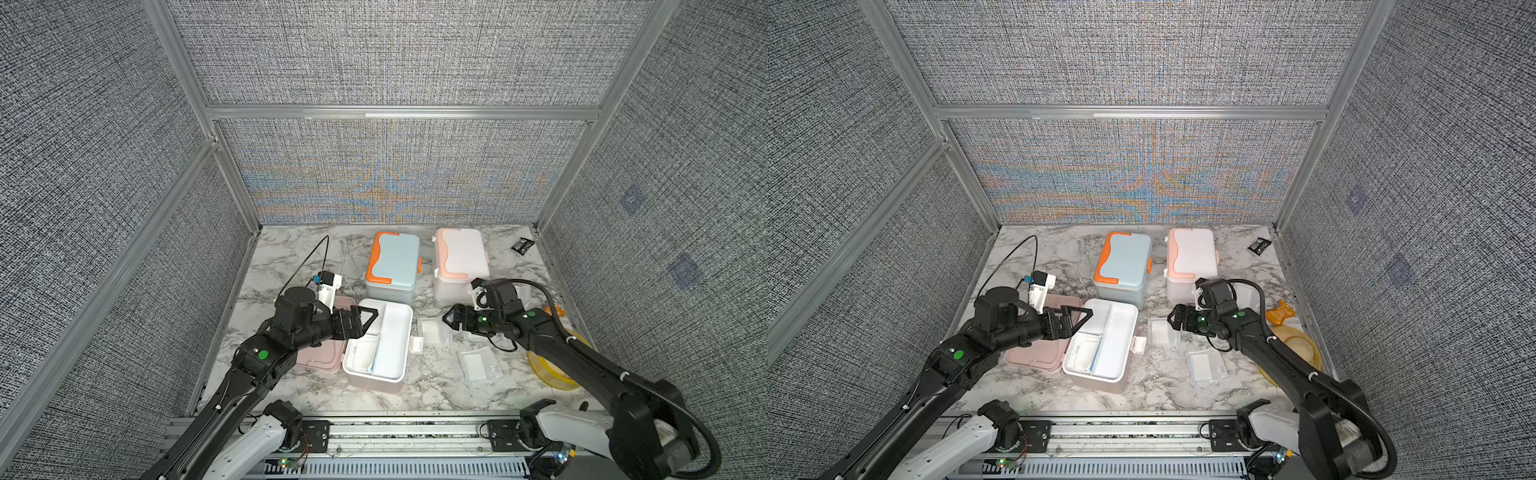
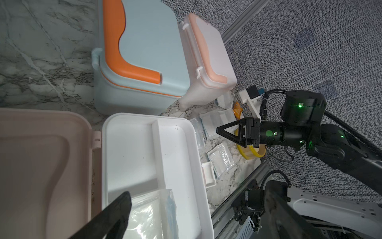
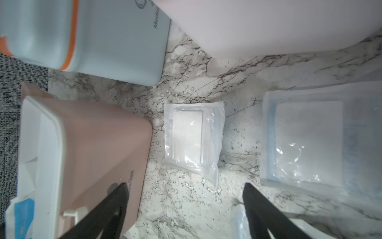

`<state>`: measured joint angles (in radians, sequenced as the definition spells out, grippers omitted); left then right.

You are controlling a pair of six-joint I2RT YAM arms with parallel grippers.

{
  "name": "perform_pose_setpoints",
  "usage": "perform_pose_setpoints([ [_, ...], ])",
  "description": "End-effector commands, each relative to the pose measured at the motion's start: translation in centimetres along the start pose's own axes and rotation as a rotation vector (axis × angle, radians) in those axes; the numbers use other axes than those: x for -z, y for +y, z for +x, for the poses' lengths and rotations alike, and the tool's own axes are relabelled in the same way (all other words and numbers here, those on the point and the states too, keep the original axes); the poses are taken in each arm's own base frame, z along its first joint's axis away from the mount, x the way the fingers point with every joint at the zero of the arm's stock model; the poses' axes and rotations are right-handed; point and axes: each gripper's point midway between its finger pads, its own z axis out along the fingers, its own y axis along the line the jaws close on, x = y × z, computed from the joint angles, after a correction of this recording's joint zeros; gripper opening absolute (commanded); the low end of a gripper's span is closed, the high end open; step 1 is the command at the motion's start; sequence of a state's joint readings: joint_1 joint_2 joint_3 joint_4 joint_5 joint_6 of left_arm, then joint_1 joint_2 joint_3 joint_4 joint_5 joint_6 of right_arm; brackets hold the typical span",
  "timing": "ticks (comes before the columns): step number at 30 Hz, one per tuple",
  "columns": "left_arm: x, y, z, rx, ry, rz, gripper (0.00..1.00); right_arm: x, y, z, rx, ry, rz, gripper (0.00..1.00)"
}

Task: Open first aid kits and take out gauze
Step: Place the gauze at the center of the board, then pick up the gauze from the first aid kit.

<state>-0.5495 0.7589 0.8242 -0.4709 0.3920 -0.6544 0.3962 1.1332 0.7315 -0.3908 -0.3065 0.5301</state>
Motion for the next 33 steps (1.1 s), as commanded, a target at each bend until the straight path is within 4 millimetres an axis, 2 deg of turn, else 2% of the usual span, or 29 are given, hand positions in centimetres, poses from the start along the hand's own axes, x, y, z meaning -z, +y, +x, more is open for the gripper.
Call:
perform_pose_setpoints([
  [1,1.3,-0.7,-0.7,-0.033,-0.048,0.008,1.0,2.2,1.7,0.9,0.007,-0.002,-0.057,0.97],
  [5,2.9,-0.5,-0.8,-0.064,-0.103,-0.022,1.0,5.1,4.6,1.5,0.048,-0.04,-0.126,0.99],
  [10,2.9,1.6,0.2,-0.064,-0.086,-0.105,1.0,6.3,8.7,2.5,0.116,-0.049,-0.196,0.99],
  [16,0.7,3.9,1.5,-0.039,-0.035,-0.154,1.0,4.5,13.9,4.0,0.209,0.004,-0.204,0.98],
  [19,-0.4,5.3,1.9,-0.022,-0.023,-0.185,1.0,3.0,15.7,4.9,0.245,0.033,-0.176,0.91],
  [20,-0.7,5.9,2.1,-0.01,-0.018,-0.204,1.0,3.0,16.9,4.7,0.253,0.027,-0.18,0.89],
  [24,-1.2,8.0,2.6,0.051,-0.013,-0.271,1.0,1.1,18.8,5.9,0.262,0.053,-0.158,0.76],
  [28,-1.3,8.4,2.6,0.082,-0.022,-0.257,1.0,-0.8,20.1,7.2,0.261,0.083,-0.145,0.65],
  [33,-1.0,8.7,2.8,0.097,-0.027,-0.254,1.0,-2.7,21.2,8.5,0.24,0.117,-0.145,0.57],
])
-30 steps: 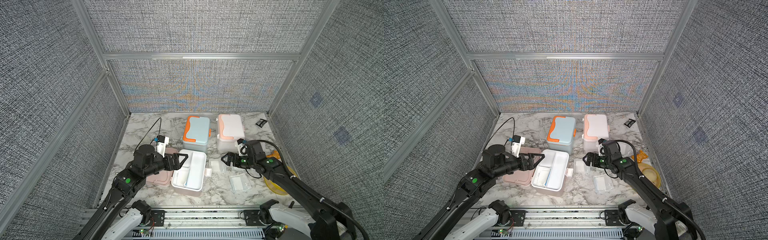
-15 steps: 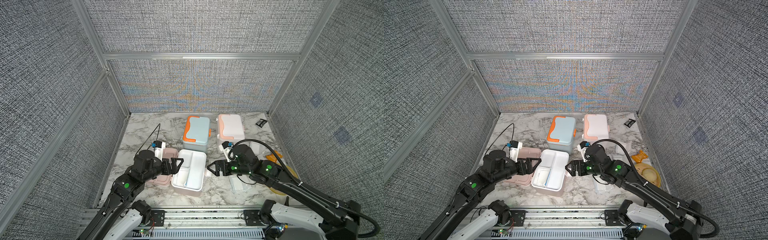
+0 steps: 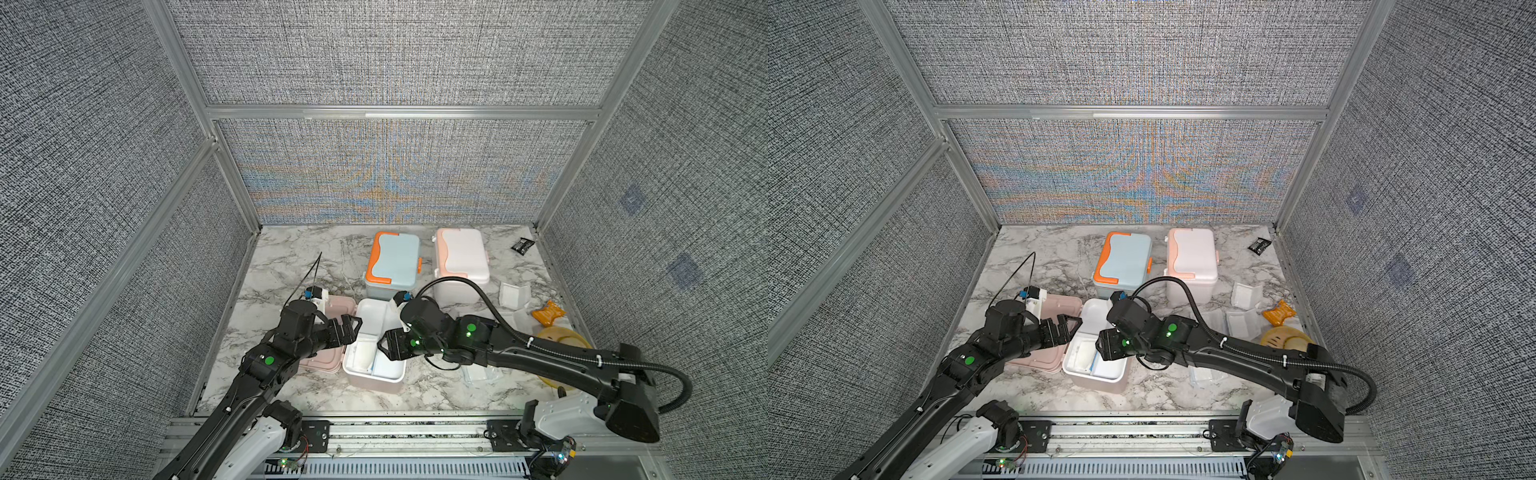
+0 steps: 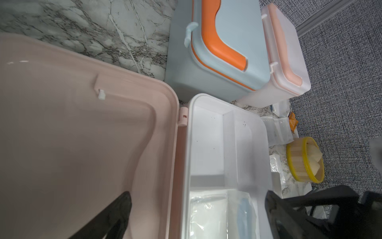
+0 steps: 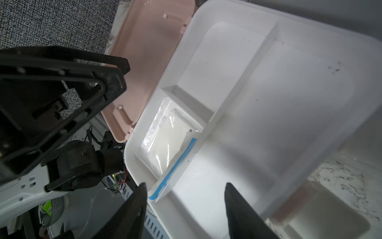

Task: Open first aid kits and take out gauze
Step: Pick up the gauze from the first aid kit.

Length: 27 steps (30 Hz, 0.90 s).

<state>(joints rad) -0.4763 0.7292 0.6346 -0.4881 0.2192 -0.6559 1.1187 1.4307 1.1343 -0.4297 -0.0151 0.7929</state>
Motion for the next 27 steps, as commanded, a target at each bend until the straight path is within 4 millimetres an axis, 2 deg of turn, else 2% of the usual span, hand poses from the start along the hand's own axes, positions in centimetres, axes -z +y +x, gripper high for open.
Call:
perform_pose_setpoints([
  [1,0.3,-0.3,-0.3,0.01,-0.019,0.027,1.0,-1.0,0.7,-0.4,-0.042,-0.019,-0.011,0.55],
  [9,0.7,-0.2,-0.3,0.015,-0.028,0.027,1.0,-3.4,1.0,0.5,-0.06,0.026,-0.003,0.44],
  [11,0.7,-0.2,-0.3,0.015,-0.029,0.027,1.0,-3.7,1.0,0.6,-0.062,0.034,-0.003,0.36],
  [18,0.9,-0.2,-0.4,0.016,-0.033,0.028,1.0,-3.4,1.1,0.4,-0.061,0.024,-0.005,0.18],
  [23,1.1,-0.3,-0.5,0.014,-0.037,0.026,1.0,-2.9,1.2,0.1,-0.056,0.012,-0.007,0.12],
  [27,1.5,-0.4,-0.7,0.012,-0.041,0.026,1.0,-2.1,1.5,-0.4,-0.048,-0.007,-0.013,0.04],
])
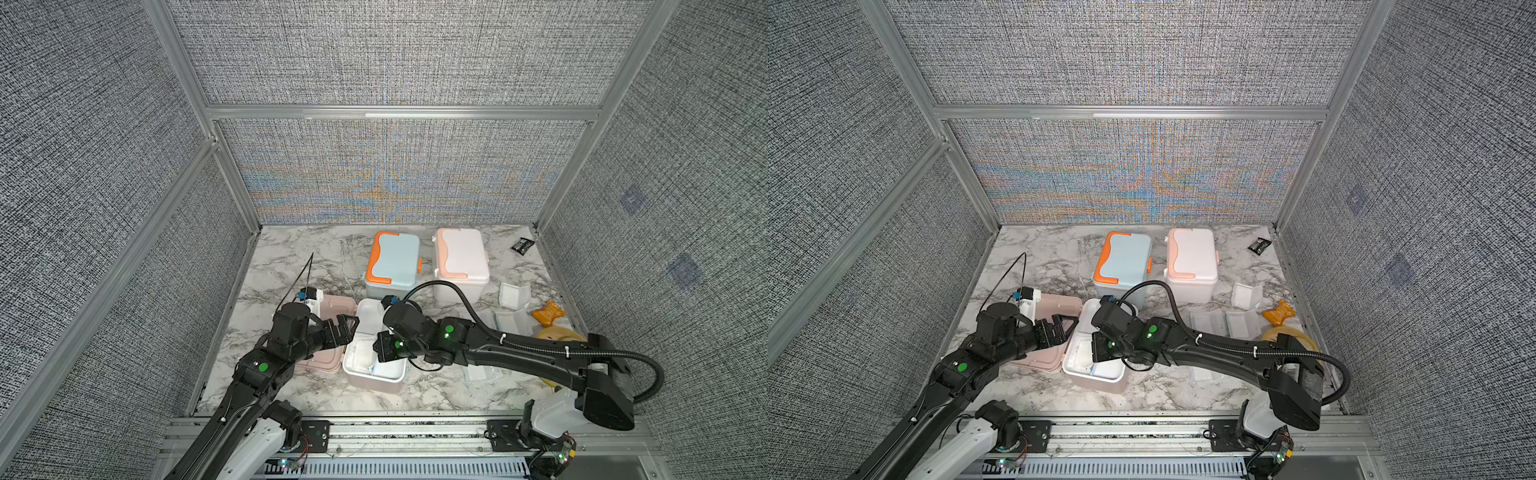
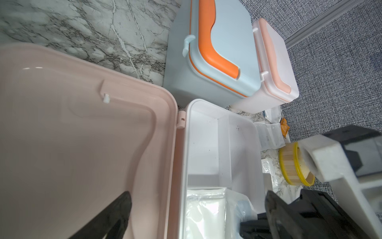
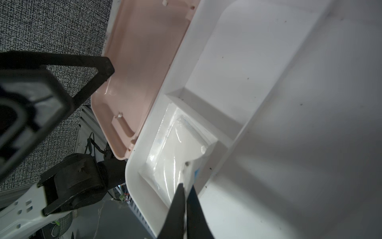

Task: Open first aid kits and take out gauze
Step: Pick up the gauze from the first aid kit.

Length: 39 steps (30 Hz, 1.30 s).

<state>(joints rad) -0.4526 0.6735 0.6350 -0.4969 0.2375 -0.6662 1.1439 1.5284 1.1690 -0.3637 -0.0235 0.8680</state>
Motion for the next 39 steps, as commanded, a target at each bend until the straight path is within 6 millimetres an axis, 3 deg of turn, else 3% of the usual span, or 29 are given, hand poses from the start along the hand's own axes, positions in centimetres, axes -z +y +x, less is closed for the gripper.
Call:
perform_pose_setpoints([
  [1,0.5,-0.2,-0.2,-0.005,-0.004,-0.002,1.0,0.8,0.3,-0.8,0.013,-0.03,0.0,0.0],
  [12,3.4,-3.6,-1.3,-0.058,-0.03,0.118,1.0,6.1,0.8,-2.4,0.058,-0.132,-0.027,0.0],
  [18,3.9,-5.9,-1.7,-0.056,-0.011,0.206,1.0,10.1,-0.7,-2.8,0.066,-0.23,-0.025,0.0],
  [24,3.0,-7.2,-1.7,-0.066,0.021,0.236,1.0,14.0,-4.5,-1.9,0.038,-0.293,0.013,0.0],
  [29,1.6,-8.1,-1.3,-0.083,0.054,0.235,1.0,15.8,-9.4,0.6,-0.012,-0.296,0.075,0.0],
  [34,0.0,-9.4,-0.6,-0.114,0.087,0.235,1.0,16.3,-13.5,3.5,-0.077,-0.283,0.114,0.0],
  [39,-1.9,-10.8,0.8,-0.154,0.142,0.23,1.0,14.9,-16.2,6.2,-0.14,-0.239,0.121,0.0],
])
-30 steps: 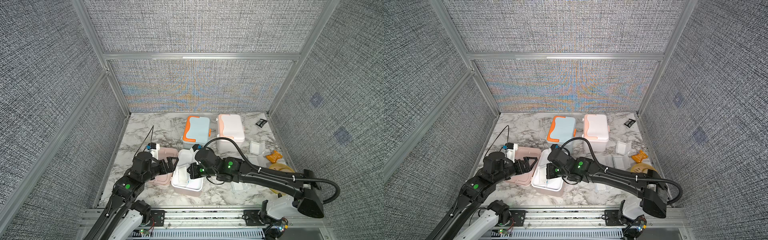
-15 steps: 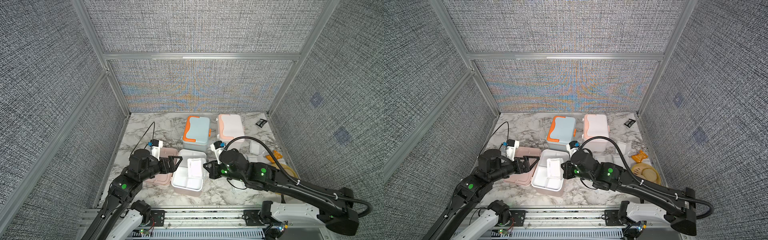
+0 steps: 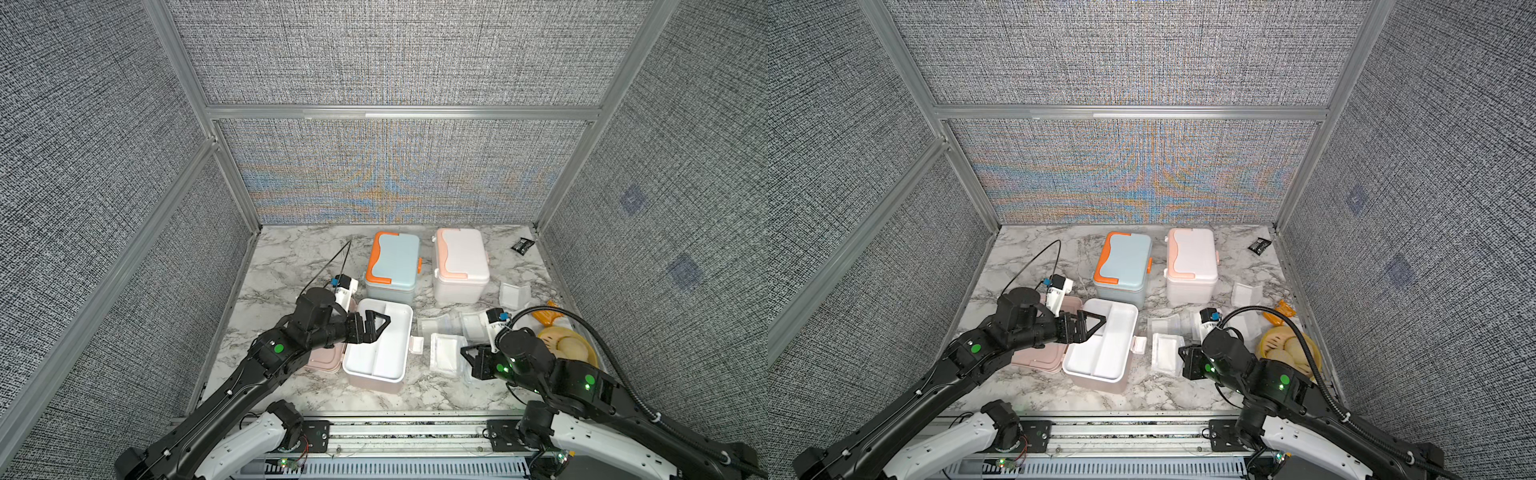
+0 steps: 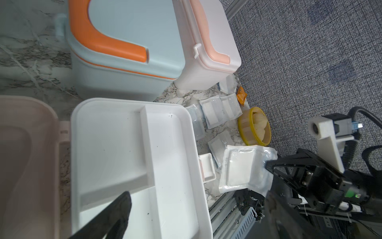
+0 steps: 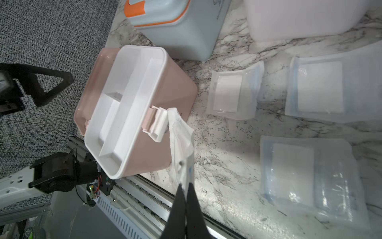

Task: Open first aid kits and take out gauze
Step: Pick up the gauze from the first aid kit, then place the gauze at the center of the board.

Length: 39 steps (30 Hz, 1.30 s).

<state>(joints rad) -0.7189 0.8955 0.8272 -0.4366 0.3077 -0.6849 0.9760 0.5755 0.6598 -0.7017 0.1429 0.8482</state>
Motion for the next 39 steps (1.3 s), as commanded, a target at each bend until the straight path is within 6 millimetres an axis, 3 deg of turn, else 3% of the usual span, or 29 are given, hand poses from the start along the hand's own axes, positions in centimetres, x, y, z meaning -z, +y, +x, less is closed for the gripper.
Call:
perform_pose_setpoints([
  [1,-1.1,-0.9,-0.8,-0.034,-0.027,-0.005,1.0,-0.7,-1.5,2.0,-0.043,0.057,0.017,0.0],
  [11,-4.5,-2.3,1.1,-0.088,0.054,-0.014,1.0,-5.1,-2.6,4.6,-0.102,0.18,-0.002,0.0],
  [23,-4.7,-2.0,1.6,-0.095,0.056,-0.022,1.0,-9.0,-5.3,5.4,-0.112,0.273,0.113,0.0],
  [33,-4.7,-1.8,1.7,-0.096,0.054,-0.027,1.0,-11.0,-6.0,5.8,-0.11,0.336,0.149,0.0],
  [39,-4.6,-1.7,1.8,-0.099,0.052,-0.028,1.0,-10.8,-6.0,5.5,-0.105,0.347,0.162,0.24],
])
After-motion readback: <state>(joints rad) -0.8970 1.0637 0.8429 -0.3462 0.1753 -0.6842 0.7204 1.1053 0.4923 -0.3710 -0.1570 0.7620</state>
